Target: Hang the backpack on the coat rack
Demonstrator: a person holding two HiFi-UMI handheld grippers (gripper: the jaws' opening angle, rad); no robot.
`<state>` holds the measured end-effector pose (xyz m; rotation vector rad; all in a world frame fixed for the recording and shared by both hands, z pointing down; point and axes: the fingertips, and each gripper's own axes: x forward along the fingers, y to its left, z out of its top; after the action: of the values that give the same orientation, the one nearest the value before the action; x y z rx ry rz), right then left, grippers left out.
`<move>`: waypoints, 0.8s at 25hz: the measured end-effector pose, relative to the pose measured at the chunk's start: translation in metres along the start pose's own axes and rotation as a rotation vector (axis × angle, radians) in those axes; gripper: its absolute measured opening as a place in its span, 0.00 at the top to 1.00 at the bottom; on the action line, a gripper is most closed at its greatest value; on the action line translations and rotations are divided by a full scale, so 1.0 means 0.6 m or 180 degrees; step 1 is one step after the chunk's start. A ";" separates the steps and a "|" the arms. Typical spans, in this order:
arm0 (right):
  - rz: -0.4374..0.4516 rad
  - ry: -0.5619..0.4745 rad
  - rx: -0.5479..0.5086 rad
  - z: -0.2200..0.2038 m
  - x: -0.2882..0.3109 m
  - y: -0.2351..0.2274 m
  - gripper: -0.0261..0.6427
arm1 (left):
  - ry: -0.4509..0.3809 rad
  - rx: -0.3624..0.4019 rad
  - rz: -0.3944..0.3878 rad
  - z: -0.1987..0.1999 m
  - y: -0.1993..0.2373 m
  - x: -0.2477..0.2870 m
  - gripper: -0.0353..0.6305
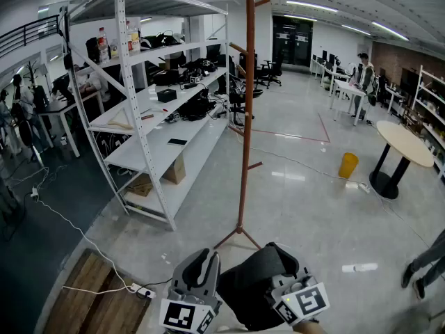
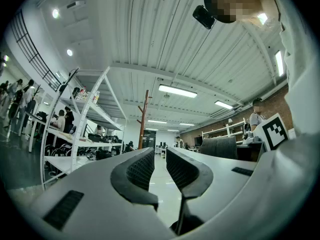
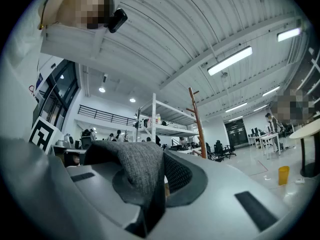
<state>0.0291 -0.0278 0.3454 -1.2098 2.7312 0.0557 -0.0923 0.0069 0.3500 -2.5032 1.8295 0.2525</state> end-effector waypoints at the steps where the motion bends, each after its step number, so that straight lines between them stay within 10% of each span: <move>1: -0.0006 -0.0005 -0.0011 0.001 0.003 -0.003 0.91 | -0.0005 0.0005 0.0004 0.000 0.001 0.003 0.82; 20: -0.0150 -0.0061 -0.0062 0.018 0.031 -0.058 0.91 | -0.0112 0.0003 -0.0021 0.006 -0.008 0.052 0.82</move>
<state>0.0438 -0.0635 0.3328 -1.2716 2.6905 0.0883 -0.0791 -0.0209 0.3411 -2.4872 1.8078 0.2936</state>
